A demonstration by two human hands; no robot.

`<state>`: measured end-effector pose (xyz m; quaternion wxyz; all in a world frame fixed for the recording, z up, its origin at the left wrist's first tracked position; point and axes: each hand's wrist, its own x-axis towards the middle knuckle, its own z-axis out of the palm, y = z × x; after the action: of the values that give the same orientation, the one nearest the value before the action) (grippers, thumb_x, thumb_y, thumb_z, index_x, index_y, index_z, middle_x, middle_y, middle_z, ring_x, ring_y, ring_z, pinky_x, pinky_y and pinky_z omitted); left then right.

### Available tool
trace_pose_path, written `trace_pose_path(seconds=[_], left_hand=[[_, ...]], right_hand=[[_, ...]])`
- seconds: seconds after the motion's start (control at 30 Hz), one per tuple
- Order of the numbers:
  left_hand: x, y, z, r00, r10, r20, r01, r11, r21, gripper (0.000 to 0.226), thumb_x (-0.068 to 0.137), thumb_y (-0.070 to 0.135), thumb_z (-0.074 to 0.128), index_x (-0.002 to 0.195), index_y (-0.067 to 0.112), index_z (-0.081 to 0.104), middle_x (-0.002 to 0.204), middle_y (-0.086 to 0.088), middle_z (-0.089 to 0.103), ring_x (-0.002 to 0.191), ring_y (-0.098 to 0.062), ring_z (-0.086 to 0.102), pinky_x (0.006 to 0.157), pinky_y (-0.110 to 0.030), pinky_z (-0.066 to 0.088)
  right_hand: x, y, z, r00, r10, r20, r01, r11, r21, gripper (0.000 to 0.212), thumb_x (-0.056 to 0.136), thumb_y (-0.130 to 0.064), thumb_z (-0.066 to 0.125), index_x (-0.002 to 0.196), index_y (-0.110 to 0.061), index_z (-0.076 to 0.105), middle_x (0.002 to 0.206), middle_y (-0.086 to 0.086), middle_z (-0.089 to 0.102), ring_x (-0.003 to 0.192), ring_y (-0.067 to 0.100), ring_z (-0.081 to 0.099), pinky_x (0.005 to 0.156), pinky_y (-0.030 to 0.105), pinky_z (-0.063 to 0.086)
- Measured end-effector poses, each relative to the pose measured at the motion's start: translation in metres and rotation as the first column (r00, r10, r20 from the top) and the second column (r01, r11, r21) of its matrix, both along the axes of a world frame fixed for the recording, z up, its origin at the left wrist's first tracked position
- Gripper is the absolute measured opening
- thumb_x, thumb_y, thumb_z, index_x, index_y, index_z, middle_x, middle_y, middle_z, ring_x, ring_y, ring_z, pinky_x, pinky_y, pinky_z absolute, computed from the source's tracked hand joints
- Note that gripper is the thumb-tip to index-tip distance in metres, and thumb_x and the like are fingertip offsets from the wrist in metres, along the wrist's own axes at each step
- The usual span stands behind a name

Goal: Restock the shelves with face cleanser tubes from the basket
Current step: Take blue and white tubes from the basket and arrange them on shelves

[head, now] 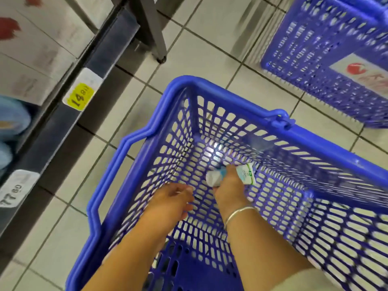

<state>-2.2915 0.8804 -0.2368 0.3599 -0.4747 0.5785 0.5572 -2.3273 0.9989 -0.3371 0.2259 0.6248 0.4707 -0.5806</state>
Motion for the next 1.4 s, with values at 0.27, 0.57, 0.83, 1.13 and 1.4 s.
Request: trace_pose_path(seconds=[0.27, 0.57, 0.83, 1.13, 1.4], left_hand=[[0.012, -0.012, 0.105, 0.996, 0.082, -0.025, -0.08, 0.995, 0.064, 0.014, 0.092, 0.008, 0.052, 0.08, 0.014, 0.058, 0.067, 0.0, 0.06, 0.061, -0.013, 0.054, 0.056, -0.02, 0.041], [0.063, -0.054, 0.308, 0.93, 0.367, -0.033, -0.357, 0.92, 0.163, 0.017, 0.093, 0.004, 0.046, 0.082, 0.009, 0.058, 0.074, -0.008, 0.058, 0.04, -0.004, 0.058, 0.042, -0.011, 0.042], [0.136, -0.069, 0.482, 0.716, 0.634, -0.29, -0.651, 0.758, 0.05, 0.012, 0.094, 0.018, 0.051, 0.092, 0.014, 0.063, 0.087, -0.005, 0.066, 0.076, -0.016, 0.062, 0.068, -0.026, 0.047], [0.29, -0.065, 0.615, 0.295, 0.846, -0.444, -0.916, 0.383, 0.121, 0.017, 0.092, 0.022, 0.055, 0.103, 0.012, 0.061, 0.098, -0.007, 0.067, 0.085, -0.017, 0.064, 0.065, -0.024, 0.047], [0.474, -0.072, 0.693, -0.073, 0.778, -0.624, -0.981, 0.055, 0.184, 0.014, 0.092, 0.021, 0.053, 0.086, 0.017, 0.066, 0.081, -0.001, 0.067, 0.075, -0.015, 0.061, 0.066, -0.025, 0.047]], right_hand=[[0.06, 0.025, 0.133, 0.885, 0.443, 0.141, -0.45, 0.893, 0.018, 0.041, 0.091, -0.027, 0.058, 0.12, 0.002, 0.052, 0.075, 0.002, 0.048, 0.07, 0.021, 0.051, 0.06, 0.027, 0.045], [0.056, 0.005, 0.359, 0.698, 0.716, -0.021, -0.712, 0.697, 0.082, 0.041, 0.092, -0.032, 0.054, 0.115, 0.003, 0.054, 0.097, 0.016, 0.062, 0.087, 0.03, 0.06, 0.071, 0.028, 0.05], [0.055, -0.073, 0.55, 0.517, 0.761, -0.392, -0.824, 0.566, 0.011, 0.032, 0.091, -0.03, 0.055, 0.114, -0.006, 0.053, 0.088, 0.013, 0.058, 0.062, 0.017, 0.054, 0.048, 0.024, 0.043], [0.177, -0.143, 0.69, 0.048, 0.75, -0.66, -0.996, 0.086, 0.026, 0.022, 0.091, -0.034, 0.053, 0.102, -0.015, 0.056, 0.079, 0.004, 0.059, 0.066, 0.016, 0.057, 0.043, 0.021, 0.045], [0.346, -0.198, 0.777, -0.264, 0.523, -0.81, -0.945, -0.31, 0.108, 0.018, 0.093, -0.036, 0.049, 0.106, -0.025, 0.052, 0.096, 0.0, 0.061, 0.076, 0.012, 0.062, 0.054, 0.023, 0.049]])
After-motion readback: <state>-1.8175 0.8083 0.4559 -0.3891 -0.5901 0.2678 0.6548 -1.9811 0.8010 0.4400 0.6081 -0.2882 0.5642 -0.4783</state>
